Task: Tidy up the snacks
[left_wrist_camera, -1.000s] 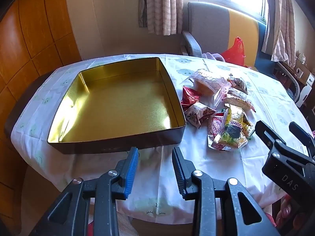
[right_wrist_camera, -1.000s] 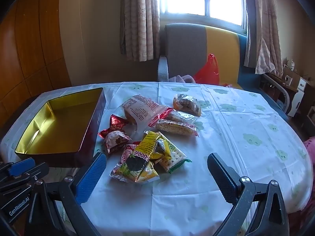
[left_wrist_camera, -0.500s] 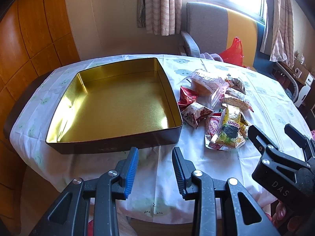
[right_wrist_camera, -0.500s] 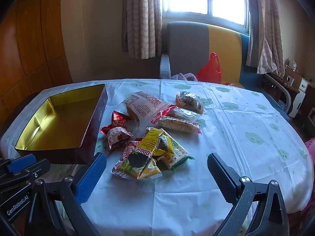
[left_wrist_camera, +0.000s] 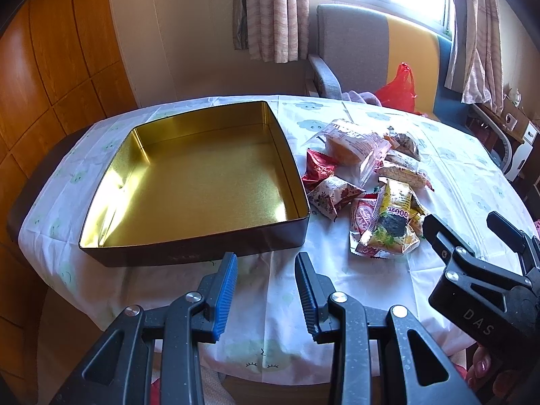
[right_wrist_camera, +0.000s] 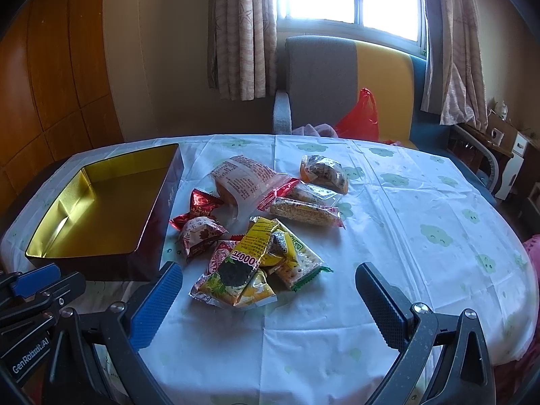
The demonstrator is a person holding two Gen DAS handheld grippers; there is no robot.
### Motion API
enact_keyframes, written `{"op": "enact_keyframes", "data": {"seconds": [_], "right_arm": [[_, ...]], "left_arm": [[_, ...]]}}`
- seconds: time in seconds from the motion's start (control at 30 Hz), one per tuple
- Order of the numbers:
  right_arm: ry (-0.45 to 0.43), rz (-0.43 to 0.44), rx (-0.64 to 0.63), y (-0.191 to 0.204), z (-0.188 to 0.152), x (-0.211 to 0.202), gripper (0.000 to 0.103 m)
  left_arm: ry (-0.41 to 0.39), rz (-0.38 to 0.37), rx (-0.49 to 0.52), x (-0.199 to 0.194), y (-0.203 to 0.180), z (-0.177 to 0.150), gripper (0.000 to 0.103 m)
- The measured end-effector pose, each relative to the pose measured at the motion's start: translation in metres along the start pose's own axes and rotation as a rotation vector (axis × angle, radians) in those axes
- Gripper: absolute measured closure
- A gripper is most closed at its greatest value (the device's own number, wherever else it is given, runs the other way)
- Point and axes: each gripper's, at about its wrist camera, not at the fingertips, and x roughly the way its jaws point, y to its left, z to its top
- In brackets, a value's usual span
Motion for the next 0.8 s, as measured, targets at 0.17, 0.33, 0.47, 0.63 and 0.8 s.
{"op": "enact_keyframes", "data": {"seconds": [0.17,0.33,0.47,0.63,0.8], "right_arm": [[0.004,0.004,0.003,-0.0005,-0.0005,0.0012,0.000],[0.011,0.005,0.000,-0.0007,-0.0015,0.0025,0.000],[0.018,0.007,0.004,-0.0010,-0.0024,0.0037,0.000],[0.016,0.008,0.013,-0.0026,-0.0020,0.0037,0.000],[0.014,0.013,0.016,-0.0034,-0.0021,0.0043,0.000]], "left_arm": [[0.003,0.000,0.001,-0.0001,-0.0008,-0.0001,0.067],[0.007,0.001,0.005,0.0015,-0.0030,-0.0009,0.067],[0.010,0.001,0.007,0.0031,-0.0047,-0.0015,0.067],[0.015,0.000,0.009,0.0049,-0.0062,-0.0021,0.067],[0.025,-0.001,0.010,0.0075,-0.0073,-0.0038,0.067]]}}
